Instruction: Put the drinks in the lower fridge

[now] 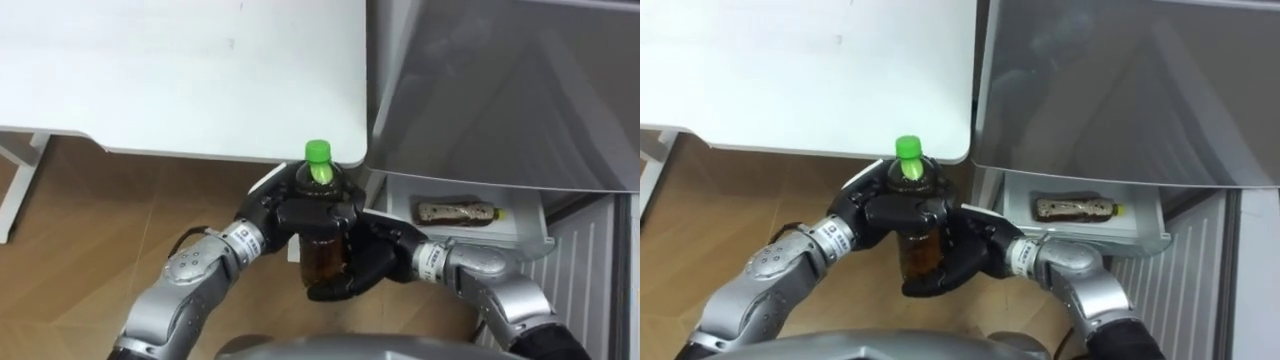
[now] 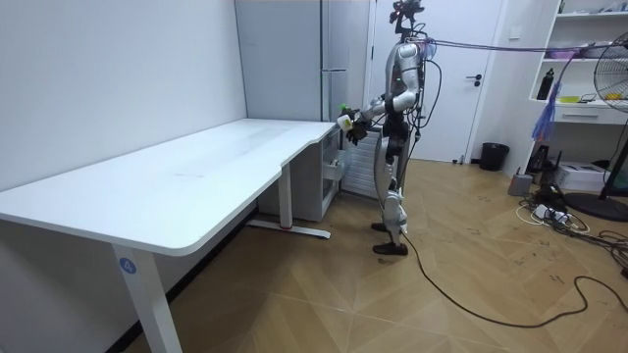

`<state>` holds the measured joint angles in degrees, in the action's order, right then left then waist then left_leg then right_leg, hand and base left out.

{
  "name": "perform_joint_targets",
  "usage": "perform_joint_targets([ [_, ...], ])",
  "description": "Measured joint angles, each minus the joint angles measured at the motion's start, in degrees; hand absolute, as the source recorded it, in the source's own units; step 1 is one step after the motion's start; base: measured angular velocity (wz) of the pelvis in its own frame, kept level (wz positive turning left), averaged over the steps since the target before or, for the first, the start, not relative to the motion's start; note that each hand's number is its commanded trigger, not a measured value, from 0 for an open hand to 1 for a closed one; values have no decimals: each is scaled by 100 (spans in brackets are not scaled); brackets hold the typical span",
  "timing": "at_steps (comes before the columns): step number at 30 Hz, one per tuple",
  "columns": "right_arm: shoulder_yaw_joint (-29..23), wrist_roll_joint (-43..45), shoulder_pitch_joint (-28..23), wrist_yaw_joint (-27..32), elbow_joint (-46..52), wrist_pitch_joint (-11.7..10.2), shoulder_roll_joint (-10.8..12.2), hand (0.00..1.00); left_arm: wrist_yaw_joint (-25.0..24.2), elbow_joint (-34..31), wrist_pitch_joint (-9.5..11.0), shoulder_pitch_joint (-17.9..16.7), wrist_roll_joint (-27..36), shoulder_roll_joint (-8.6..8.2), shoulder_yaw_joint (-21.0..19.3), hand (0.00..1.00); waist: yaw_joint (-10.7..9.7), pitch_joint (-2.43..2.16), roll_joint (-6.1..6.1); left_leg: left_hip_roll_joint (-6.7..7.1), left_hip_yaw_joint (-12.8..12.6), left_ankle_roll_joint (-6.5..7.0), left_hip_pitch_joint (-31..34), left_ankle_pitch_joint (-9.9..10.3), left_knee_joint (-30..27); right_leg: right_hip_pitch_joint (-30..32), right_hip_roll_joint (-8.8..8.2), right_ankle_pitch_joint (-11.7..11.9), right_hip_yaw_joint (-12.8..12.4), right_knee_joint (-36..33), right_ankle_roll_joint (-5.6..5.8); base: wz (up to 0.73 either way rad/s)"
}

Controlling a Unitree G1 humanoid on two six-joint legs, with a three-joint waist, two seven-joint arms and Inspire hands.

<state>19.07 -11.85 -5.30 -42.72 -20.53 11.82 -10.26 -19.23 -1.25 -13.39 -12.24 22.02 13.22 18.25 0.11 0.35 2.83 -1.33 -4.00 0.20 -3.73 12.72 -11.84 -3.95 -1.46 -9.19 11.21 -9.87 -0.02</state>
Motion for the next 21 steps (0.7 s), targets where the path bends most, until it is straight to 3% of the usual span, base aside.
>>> perform_joint_targets([
  [5, 0, -99, -36, 144, 0, -29, 4, 100, -66, 0, 4, 12, -26, -96, 67, 100, -11, 63, -112, 1, -2, 16, 5, 14, 26, 11, 0, 2, -2, -6, 2, 0],
  [8, 78, -115, -40, 142, 0, -160, -83, 100, -90, -1, 10, 24, 109, -161, 68, 100, -40, 58, -130, -4, 1, 16, 9, 14, 29, 16, 6, 2, 0, -8, 2, 0],
  [16, 85, -169, -36, 122, 0, -183, -86, 100, -145, 1, 30, 78, 424, -161, 110, 100, -112, 52, -133, -5, -57, 16, -10, 14, 25, 13, -4, 2, -11, -14, 2, -2],
  [18, 70, -188, -37, 108, 0, -176, -86, 100, -152, 1, 31, 78, 539, -159, 85, 66, -118, 51, -130, -5, -59, 16, -13, 14, 30, 14, -4, 2, -10, -14, 2, 0],
  [19, 74, -185, -37, 108, -1, -163, -82, 100, -163, 1, 34, 80, 538, -159, 91, 0, -118, 51, -129, -6, -59, 16, -15, 14, 36, 14, -3, 2, -10, -14, 3, 0],
  [21, 85, -184, -36, 119, -1, -111, -67, 100, -172, 1, 34, 79, 536, -159, 119, 0, -117, 51, -125, -6, -61, 16, -19, 14, 42, 14, -3, 2, -11, -15, 3, 0],
])
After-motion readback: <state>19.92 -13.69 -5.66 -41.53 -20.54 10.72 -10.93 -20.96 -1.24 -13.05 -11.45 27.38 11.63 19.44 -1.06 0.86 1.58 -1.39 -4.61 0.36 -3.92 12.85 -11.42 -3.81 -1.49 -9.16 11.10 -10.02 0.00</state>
